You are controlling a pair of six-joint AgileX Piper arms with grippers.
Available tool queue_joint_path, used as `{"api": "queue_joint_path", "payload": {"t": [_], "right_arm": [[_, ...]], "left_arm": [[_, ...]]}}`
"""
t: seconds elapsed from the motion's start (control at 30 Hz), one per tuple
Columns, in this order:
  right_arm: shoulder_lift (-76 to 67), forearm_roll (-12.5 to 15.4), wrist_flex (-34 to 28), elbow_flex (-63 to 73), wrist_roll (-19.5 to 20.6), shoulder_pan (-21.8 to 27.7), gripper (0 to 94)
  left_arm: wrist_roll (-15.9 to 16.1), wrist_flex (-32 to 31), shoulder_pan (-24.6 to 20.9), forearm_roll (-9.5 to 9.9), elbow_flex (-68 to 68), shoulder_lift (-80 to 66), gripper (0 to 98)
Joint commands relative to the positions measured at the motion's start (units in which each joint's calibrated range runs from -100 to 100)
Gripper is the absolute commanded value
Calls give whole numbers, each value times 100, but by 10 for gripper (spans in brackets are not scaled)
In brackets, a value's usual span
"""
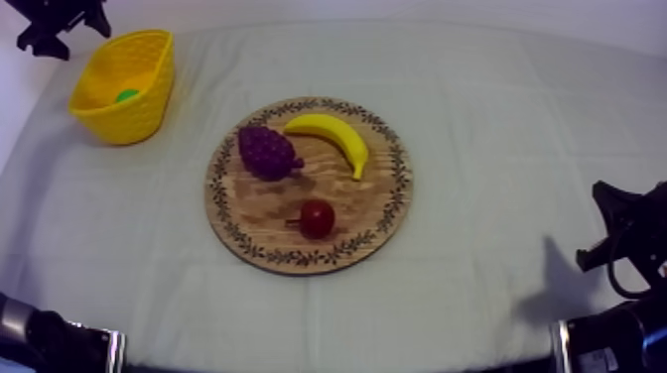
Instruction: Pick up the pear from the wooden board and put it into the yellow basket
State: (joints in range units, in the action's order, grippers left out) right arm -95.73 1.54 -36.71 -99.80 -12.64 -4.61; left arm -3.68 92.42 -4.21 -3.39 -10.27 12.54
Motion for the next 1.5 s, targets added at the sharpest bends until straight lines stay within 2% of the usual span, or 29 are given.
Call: {"api": "queue_joint_path", "payload": {"t": [0.0,0.33,0.63,0.87,1.23,1.47], "right_arm": [[-3,0,1,2,1,1,2],[-3,0,1,2,1,1,2],[-3,0,1,2,1,1,2],[-3,0,1,2,1,1,2],[-3,0,1,2,3,1,2],[-3,0,1,2,1,1,2]], "left_arm": [[21,-83,3,-32,434,-608,710],[129,-733,-20,-145,2096,-2420,608],[281,-1739,-220,-311,3999,-3980,539],[303,-2637,-218,-306,5146,-5107,389],[-37,-3951,-192,-299,7021,-6882,161],[-219,-4308,-217,-267,7894,-7958,42]]}}
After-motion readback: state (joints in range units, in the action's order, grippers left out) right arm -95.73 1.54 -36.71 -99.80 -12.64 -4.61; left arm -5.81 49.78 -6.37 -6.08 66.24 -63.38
